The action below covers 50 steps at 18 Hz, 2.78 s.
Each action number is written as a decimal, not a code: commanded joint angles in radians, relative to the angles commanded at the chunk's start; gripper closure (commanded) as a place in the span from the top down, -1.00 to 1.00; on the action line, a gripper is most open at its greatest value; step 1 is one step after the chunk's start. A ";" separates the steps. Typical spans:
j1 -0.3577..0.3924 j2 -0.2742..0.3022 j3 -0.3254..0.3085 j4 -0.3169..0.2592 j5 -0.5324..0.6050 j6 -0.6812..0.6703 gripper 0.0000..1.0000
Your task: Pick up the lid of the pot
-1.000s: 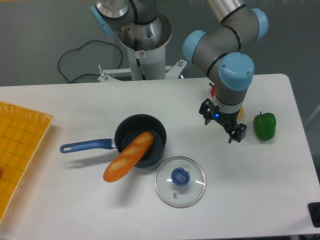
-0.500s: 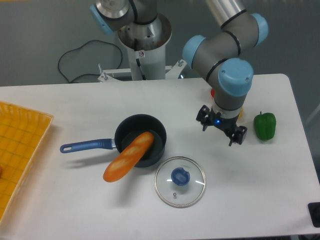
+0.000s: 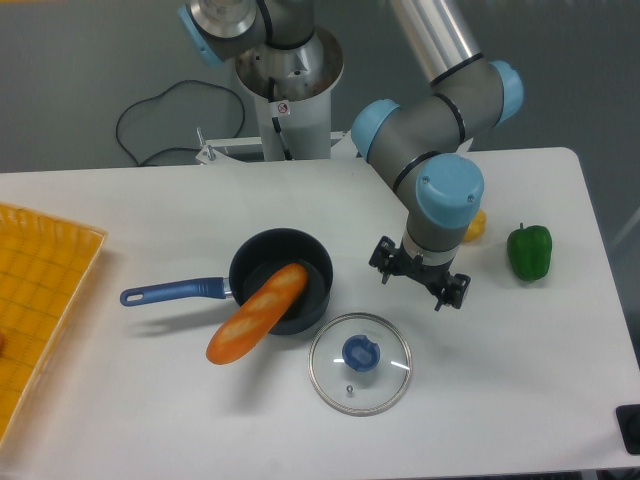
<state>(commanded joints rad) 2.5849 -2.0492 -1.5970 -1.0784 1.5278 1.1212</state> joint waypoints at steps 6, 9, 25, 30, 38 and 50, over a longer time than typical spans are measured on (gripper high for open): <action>-0.060 -0.043 0.031 0.006 0.008 0.049 1.00; -0.063 -0.055 0.034 0.008 0.008 0.052 1.00; -0.103 -0.106 0.065 0.034 0.009 0.054 1.00; -0.117 -0.108 0.065 0.034 0.017 0.052 1.00; -0.131 -0.120 0.071 0.031 0.038 0.048 1.00; -0.135 -0.131 0.083 0.037 0.037 0.042 1.00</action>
<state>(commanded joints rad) 2.4498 -2.1798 -1.5141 -1.0416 1.5647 1.1628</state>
